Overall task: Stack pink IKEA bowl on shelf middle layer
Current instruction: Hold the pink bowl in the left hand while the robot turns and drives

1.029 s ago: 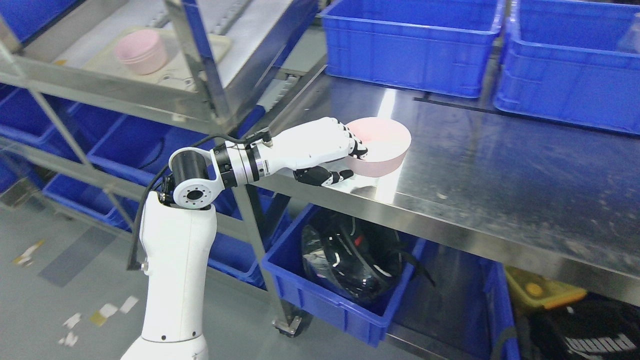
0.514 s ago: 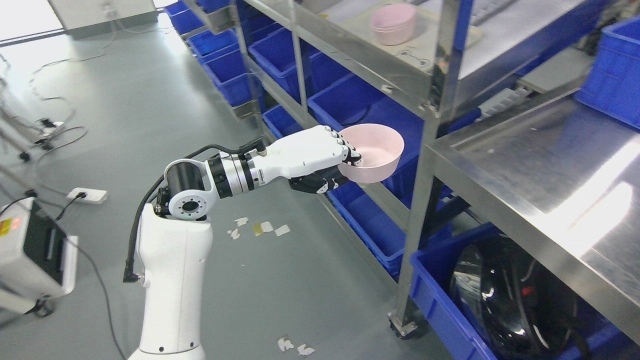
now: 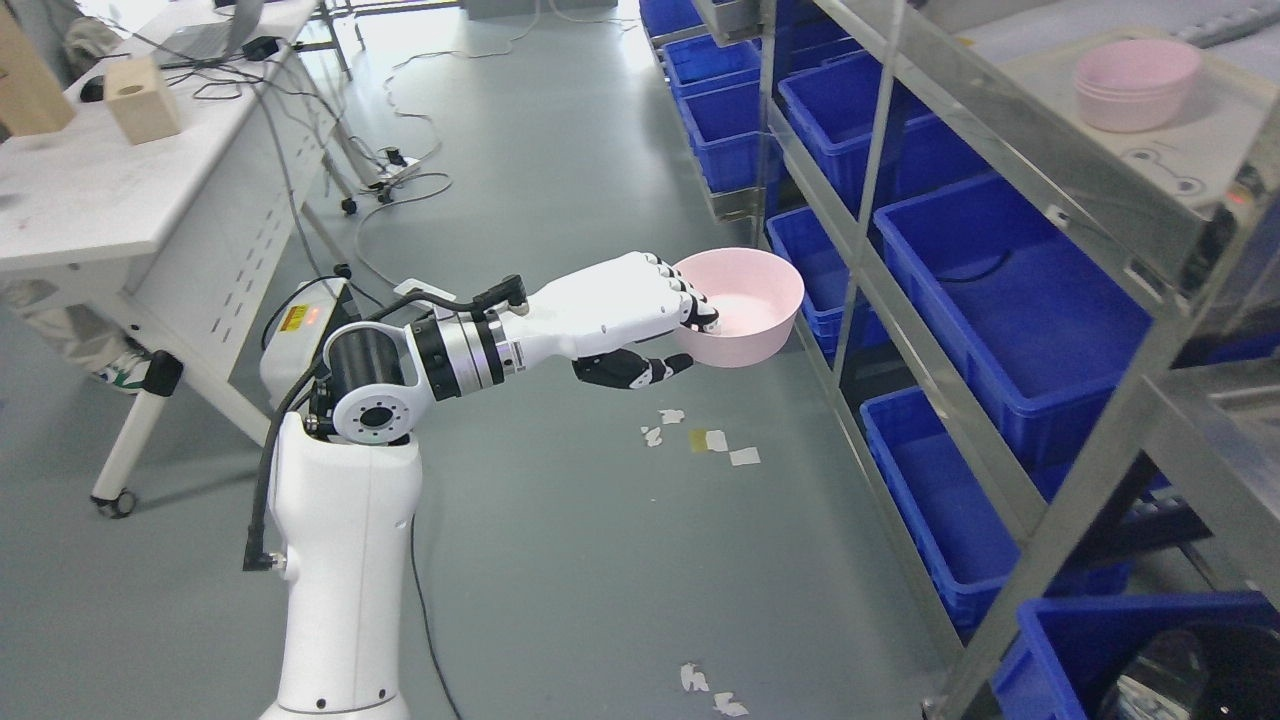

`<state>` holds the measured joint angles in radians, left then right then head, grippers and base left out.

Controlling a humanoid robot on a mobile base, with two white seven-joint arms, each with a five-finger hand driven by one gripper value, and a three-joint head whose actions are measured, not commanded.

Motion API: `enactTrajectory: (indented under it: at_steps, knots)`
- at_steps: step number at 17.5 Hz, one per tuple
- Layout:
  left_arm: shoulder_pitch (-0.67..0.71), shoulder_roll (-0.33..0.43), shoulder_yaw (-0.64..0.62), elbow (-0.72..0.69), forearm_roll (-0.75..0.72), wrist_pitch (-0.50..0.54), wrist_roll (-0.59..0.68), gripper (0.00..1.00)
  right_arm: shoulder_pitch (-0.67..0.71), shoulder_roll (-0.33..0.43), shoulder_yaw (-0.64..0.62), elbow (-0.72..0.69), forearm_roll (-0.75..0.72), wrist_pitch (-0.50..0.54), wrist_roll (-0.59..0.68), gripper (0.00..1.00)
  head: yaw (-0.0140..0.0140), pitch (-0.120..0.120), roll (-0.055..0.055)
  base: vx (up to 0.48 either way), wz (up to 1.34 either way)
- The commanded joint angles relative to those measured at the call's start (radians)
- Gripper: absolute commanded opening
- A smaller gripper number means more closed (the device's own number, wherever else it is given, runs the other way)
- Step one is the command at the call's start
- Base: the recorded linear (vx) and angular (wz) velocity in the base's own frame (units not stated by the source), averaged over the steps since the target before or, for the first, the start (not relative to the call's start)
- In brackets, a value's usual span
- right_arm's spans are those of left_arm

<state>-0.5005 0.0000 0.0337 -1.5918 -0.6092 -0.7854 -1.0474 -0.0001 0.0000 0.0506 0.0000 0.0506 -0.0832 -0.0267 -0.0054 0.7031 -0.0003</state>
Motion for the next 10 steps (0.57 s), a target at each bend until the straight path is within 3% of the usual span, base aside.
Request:
enactTrajectory:
  at_steps: [1, 10]
  knots:
    - [0.002, 0.018, 0.005, -0.005, -0.003, 0.0, 0.012, 0.0, 0.022, -0.017, 0.0, -0.017, 0.0, 0.0, 0.001, 1.0, 0.0, 0.0, 0.0, 0.063, 0.56]
    - [0.002, 0.018, 0.009, -0.004, -0.003, 0.0, 0.015, 0.01, 0.022, -0.017, 0.0, -0.017, 0.0, 0.0, 0.001, 1.0, 0.0, 0.0, 0.0, 0.138, 0.44]
